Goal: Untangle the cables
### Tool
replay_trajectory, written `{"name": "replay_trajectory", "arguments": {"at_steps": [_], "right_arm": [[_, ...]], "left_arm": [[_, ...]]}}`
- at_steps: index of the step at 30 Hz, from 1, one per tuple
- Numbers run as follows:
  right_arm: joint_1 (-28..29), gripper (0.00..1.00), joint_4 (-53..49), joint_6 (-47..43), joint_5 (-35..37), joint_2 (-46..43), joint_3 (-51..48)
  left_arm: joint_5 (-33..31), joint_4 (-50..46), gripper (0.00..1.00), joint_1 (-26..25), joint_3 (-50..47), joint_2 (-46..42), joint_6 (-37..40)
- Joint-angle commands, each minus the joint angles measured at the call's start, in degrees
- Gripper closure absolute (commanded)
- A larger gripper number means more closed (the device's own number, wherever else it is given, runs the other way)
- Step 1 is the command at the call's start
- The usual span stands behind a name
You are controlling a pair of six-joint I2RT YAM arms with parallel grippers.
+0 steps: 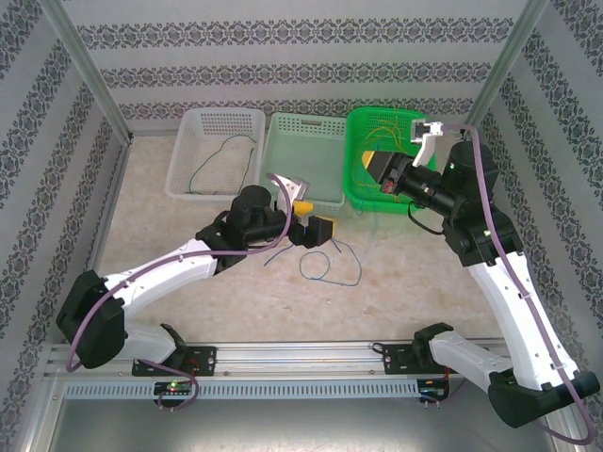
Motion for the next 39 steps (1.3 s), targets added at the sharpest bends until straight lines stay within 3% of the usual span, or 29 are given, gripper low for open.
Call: {"name": "replay_trajectory", "arguments": {"at_steps": [1, 6, 11, 18, 27, 32, 39], "right_arm": [[0.9, 1.0, 2.2, 1.1, -0.9, 0.2, -0.7], [1.7, 1.0, 2.8, 1.3, -1.0, 0.2, -0.5], [1.8, 1.0, 2.3, 1.1, -1.3, 0.2, 0.2], [2.0, 1.0, 3.1, 1.5, -1.5, 0.2, 0.3], [2.0, 1.0, 2.5, 1.0, -2.3, -0.4, 0.5], [2.0, 1.0, 2.5, 0.6, -2.9, -0.4, 0.5], [1.9, 1.0, 1.0, -0.8, -3.1, -0.8, 1.3]], "left_arm": [[0.6, 1.2, 0.0, 0.3, 4.7, -2.1, 4.4], [0.4, -4.7, 0.0, 0.9, 9.5, 2.3, 6.0], [8.3, -1.6, 0.05, 1.3, 10.1, 5.5, 3.7], [12.4, -4.0, 0.13, 1.3, 13.9, 10.8, 2.1], [13.4, -3.8, 0.19, 1.6, 15.9, 14.2, 1.2], [13.6, -3.4, 0.33, 2.0, 16.6, 15.4, 0.9], [13.8, -1.7, 0.34, 3.3, 14.5, 15.0, -0.6]]}}
